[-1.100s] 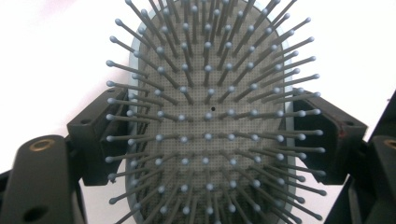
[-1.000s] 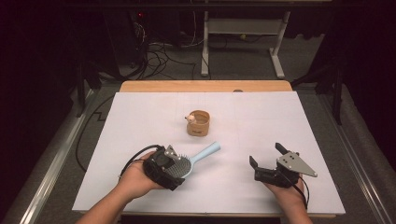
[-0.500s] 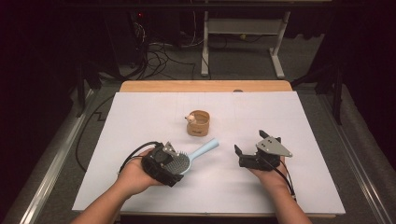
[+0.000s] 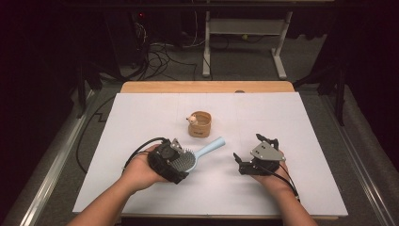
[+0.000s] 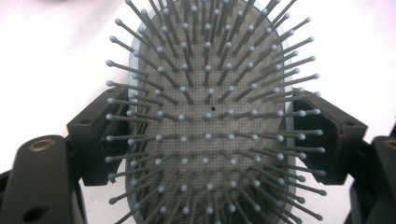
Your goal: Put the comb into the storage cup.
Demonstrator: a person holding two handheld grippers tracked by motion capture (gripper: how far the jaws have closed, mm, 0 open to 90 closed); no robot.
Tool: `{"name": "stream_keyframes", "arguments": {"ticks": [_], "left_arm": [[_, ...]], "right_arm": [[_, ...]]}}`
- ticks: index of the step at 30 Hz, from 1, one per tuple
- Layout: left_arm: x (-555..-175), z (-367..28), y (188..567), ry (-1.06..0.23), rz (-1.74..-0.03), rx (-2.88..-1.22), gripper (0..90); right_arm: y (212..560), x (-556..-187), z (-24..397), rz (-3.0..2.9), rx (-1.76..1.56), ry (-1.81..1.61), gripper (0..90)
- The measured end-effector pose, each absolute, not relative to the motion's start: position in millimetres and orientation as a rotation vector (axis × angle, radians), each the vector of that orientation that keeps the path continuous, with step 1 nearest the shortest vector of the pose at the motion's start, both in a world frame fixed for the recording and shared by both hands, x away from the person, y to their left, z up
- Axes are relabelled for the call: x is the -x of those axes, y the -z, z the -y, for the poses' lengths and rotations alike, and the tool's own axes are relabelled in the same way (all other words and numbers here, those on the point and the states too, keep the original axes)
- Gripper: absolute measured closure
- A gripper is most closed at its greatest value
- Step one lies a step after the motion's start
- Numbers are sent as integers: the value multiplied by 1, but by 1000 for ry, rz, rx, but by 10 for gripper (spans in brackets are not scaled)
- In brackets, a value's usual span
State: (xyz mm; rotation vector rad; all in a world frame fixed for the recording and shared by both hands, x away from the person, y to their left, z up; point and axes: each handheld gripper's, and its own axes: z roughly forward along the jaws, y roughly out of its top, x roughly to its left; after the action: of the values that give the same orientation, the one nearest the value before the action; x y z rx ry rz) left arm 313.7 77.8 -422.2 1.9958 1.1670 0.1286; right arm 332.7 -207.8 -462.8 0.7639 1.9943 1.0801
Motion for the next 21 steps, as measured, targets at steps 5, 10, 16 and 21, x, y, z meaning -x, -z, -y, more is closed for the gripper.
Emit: {"name": "stream_keyframes", "arguments": {"ticks": [5, 10, 16, 21], "left_arm": [[-314, -73, 422, -131, -1152, -2009, 207], [-313, -70, 422, -129, -1143, -2021, 206], [-311, -64, 424, -132, -1128, -2040, 206], [-309, -62, 426, -124, -1121, -2055, 206]], "right_arm": [[467, -326, 205, -2013, -678, -1058, 3], [470, -319, 197, -2031, -573, -1007, 3], [475, -311, 188, -2045, -451, -936, 3], [476, -308, 184, -2048, -386, -892, 3]]}}
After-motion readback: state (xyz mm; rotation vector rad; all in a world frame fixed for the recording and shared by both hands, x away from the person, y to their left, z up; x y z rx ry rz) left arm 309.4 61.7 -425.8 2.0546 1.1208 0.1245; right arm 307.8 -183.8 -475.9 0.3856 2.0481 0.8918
